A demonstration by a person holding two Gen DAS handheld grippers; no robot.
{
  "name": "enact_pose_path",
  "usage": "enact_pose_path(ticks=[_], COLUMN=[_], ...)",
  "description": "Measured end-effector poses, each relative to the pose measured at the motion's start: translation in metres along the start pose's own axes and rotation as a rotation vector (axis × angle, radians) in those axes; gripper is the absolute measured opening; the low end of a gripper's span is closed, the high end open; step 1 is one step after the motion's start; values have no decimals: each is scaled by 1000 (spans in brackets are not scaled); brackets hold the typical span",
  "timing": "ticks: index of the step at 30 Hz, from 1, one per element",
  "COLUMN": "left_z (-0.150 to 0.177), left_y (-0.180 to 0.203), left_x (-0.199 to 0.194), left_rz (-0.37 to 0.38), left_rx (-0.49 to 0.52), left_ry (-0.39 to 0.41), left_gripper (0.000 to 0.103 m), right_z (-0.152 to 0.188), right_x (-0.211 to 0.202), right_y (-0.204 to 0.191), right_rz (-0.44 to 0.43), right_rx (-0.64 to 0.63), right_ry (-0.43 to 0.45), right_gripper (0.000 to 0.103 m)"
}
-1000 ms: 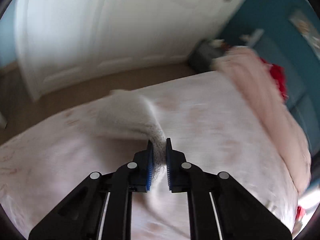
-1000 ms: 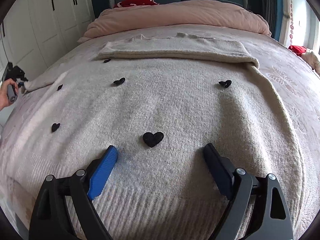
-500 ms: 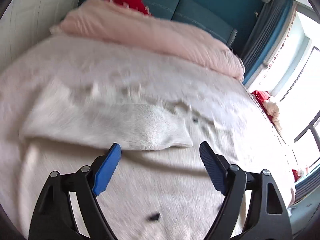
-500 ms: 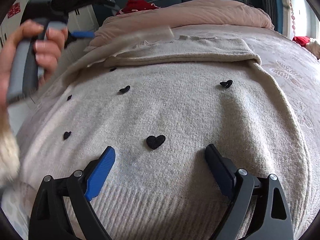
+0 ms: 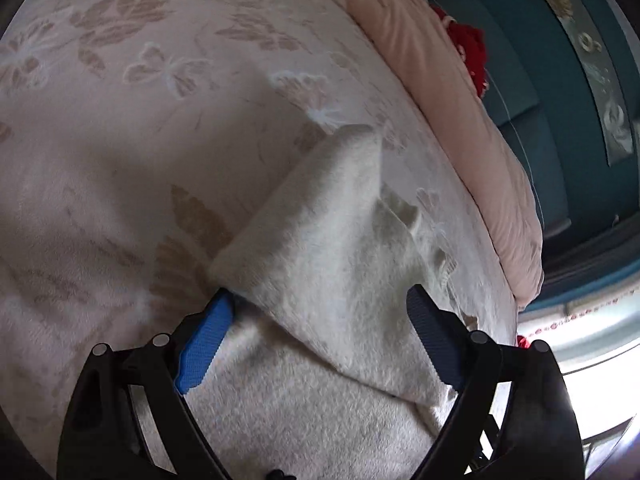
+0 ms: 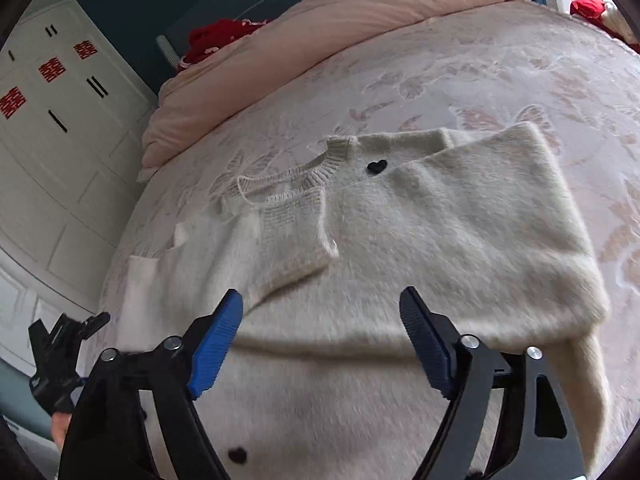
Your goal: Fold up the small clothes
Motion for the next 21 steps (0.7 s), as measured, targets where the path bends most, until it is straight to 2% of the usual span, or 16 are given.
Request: enact_pose_path(ticks=[1,2,3,4,5,7,8,11,12,14,16,19,21], left_z=[0,-3,-7,-10,-13,-17,-19,-21,-16,-12,-2,14,20], left_y=[-5,-13,-13,-14,-13,-11,-9,4,12,23,33,33,34], left_x=[4,5,4,1,-1,-3,-4,-3,0,6,17,40,44], left_rz=[-3,8,21,30,38,66,87,122,128,136,82,21,-22], left_rx=[-50,-98,-116,-121,-115,-112,-118,-105,-85,-47,38,93,131], left_ry=[3,14,37,62,79,94,98,93,78,50,15,-49,-45], left_gripper=[82,76,72,63,45,26,21,19,19,20,21,20,19], right_z=[-4,-7,-7,-6,-6,-16,-26,-59,-66,-68,-60,-32,-24], right_x=[15,26,34,39,39,22,7,-61,-83,-102,-73,-1,7], right_y=[-5,-10,-15,-23,-29,-42,-47,-44,-35,-12,21,70,82], right_rz=[-2,-4,-5,-14,-19,-30,-45,-110,-100,-49,75,212,174], right_rx=[24,45,60,61,55,26,19,25,16,-12,-42,-28,28], right_ry=[-29,-46,-59,-63,-59,14,61,231,293,354,289,92,65], right_gripper=[66,51,30,15,8,8,7,7,7,7,6,6,6])
Point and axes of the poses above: each gripper's, at about its wrist camera, not at the fingertips, and x roughly the way its jaws point, y to its right, z to its underside, the point moved 9 cm from there along x, roughly the way its jaws point, and after that the axes turned 15 degrees about z, right-handed, at the moved point
